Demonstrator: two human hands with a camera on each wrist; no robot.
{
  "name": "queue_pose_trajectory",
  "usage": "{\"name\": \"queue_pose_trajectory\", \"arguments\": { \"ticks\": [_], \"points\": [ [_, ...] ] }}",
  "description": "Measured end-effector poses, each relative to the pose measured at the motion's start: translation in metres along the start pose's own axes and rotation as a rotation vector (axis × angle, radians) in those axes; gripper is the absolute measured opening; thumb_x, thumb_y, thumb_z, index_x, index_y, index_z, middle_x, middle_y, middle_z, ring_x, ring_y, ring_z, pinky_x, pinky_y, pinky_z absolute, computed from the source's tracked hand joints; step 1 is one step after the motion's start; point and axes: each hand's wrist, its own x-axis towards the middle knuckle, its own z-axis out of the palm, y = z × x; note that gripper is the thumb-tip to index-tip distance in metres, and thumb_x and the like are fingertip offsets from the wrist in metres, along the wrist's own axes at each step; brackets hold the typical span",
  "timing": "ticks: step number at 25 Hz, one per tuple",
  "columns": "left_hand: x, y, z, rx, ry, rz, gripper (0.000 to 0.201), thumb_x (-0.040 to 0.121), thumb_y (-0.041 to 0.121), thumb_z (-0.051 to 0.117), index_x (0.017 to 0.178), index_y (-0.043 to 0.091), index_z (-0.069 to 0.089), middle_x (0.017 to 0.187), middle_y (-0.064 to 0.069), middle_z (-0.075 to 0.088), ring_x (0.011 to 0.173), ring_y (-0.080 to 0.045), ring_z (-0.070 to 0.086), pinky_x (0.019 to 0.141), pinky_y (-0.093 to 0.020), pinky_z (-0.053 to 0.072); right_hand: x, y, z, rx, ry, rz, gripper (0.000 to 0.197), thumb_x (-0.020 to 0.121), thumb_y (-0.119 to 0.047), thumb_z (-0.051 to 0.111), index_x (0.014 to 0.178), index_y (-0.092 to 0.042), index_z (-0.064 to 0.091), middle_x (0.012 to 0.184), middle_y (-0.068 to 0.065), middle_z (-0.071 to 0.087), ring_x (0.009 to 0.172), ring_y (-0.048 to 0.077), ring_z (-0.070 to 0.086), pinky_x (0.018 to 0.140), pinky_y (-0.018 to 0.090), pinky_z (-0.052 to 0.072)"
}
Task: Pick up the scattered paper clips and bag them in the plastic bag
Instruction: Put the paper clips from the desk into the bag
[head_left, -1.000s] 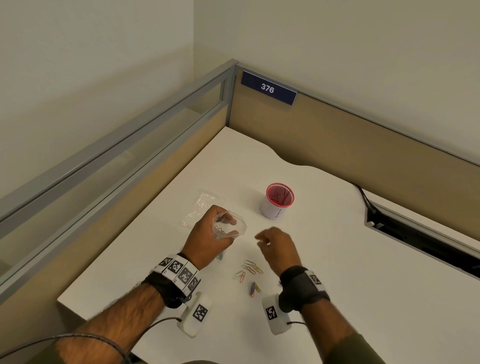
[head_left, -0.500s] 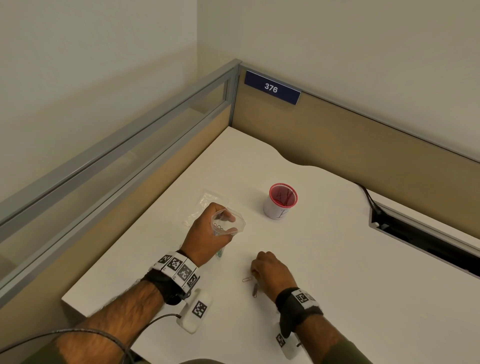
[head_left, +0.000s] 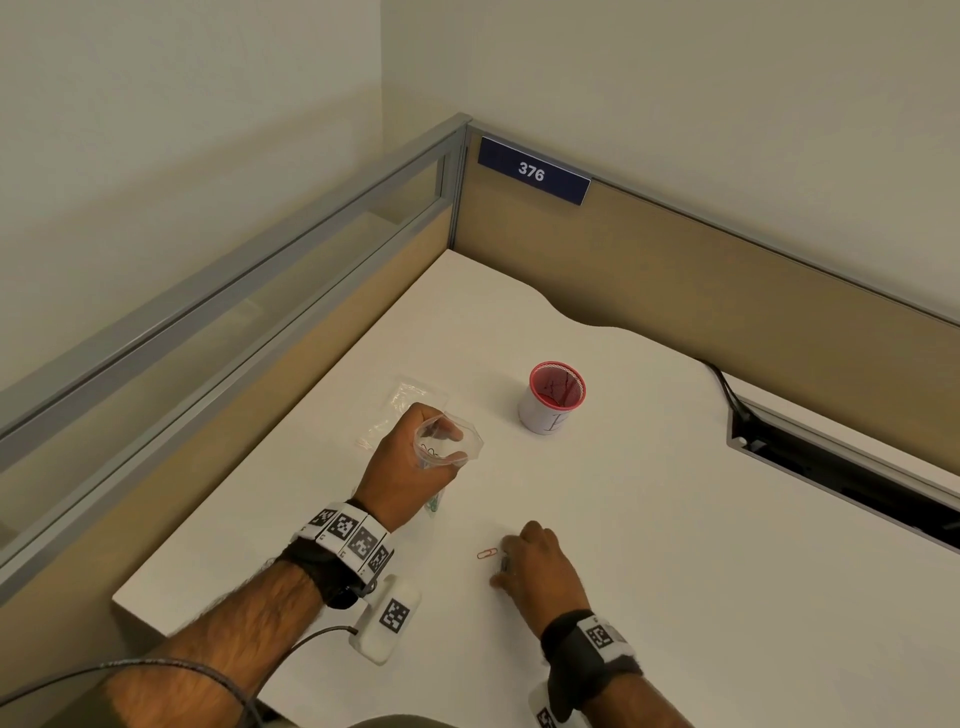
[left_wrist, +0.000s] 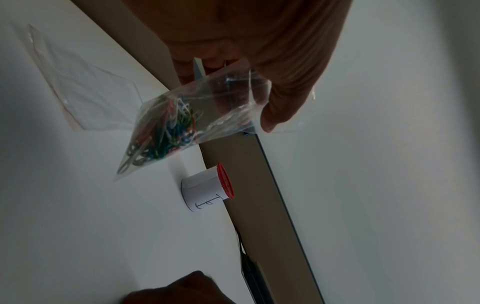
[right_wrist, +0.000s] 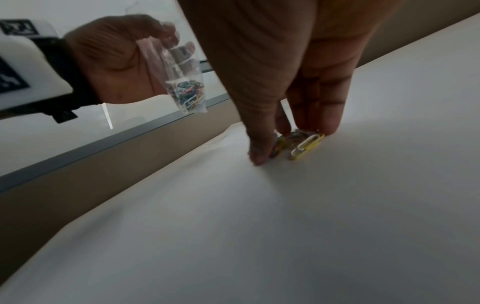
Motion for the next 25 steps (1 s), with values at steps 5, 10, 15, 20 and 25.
{"name": "queue_pose_trajectory", "arguments": {
  "ticks": [5, 10, 15, 20, 25],
  "points": [
    [0.000, 0.002, 0.001, 0.001, 0.000, -0.022, 0.037, 0.078, 0.001, 0.079, 0.106, 0.012, 0.058, 0.105, 0.005, 0.069, 0.109, -0.012, 0.063, 0.098, -0.020, 0.045, 0.004, -0.015, 0.007, -0.055, 0.073, -0.002, 0.016, 0.095, -0.009, 0.042, 0.099, -0.010, 0.057, 0.107, 0.010, 0.056, 0.099, 0.028, 0.054, 0.069, 0.030, 0.036],
    [0.000, -0.001, 0.001, 0.006, -0.024, -0.012, 0.036, 0.078, 0.004, 0.078, 0.106, 0.013, 0.058, 0.105, 0.002, 0.068, 0.111, -0.015, 0.063, 0.101, -0.028, 0.048, 0.026, -0.009, -0.012, 0.061, 0.050, 0.063, 0.017, 0.091, -0.011, 0.046, 0.097, -0.011, 0.062, 0.103, 0.009, 0.063, 0.092, 0.025, 0.059, 0.078, 0.029, 0.045],
    [0.002, -0.007, 0.001, 0.038, -0.038, -0.024, 0.036, 0.078, 0.009, 0.079, 0.105, 0.019, 0.058, 0.108, 0.001, 0.068, 0.112, -0.015, 0.063, 0.103, -0.035, 0.050, 0.034, 0.009, -0.049, 0.408, 0.086, 0.199, 0.008, 0.082, -0.005, 0.066, 0.081, -0.012, 0.070, 0.089, 0.008, 0.071, 0.074, 0.020, 0.065, 0.076, 0.033, 0.059],
    [0.001, -0.010, 0.007, 0.041, -0.048, -0.047, 0.037, 0.078, 0.006, 0.079, 0.105, 0.019, 0.057, 0.107, 0.001, 0.068, 0.113, -0.017, 0.063, 0.103, -0.039, 0.050, 0.013, -0.029, -0.124, 0.791, 0.315, 0.015, 0.006, 0.082, -0.004, 0.070, 0.086, -0.009, 0.072, 0.081, 0.006, 0.073, 0.062, 0.010, 0.066, 0.063, 0.018, 0.056],
    [-0.001, -0.004, 0.013, 0.038, -0.081, -0.023, 0.037, 0.077, 0.013, 0.079, 0.103, 0.026, 0.056, 0.105, 0.003, 0.068, 0.110, -0.017, 0.064, 0.095, -0.038, 0.054, 0.010, -0.077, -0.157, 0.793, 0.387, -0.206, 0.008, 0.083, -0.010, 0.071, 0.089, -0.014, 0.072, 0.083, 0.001, 0.072, 0.072, 0.010, 0.067, 0.069, 0.020, 0.058]
  ]
}}
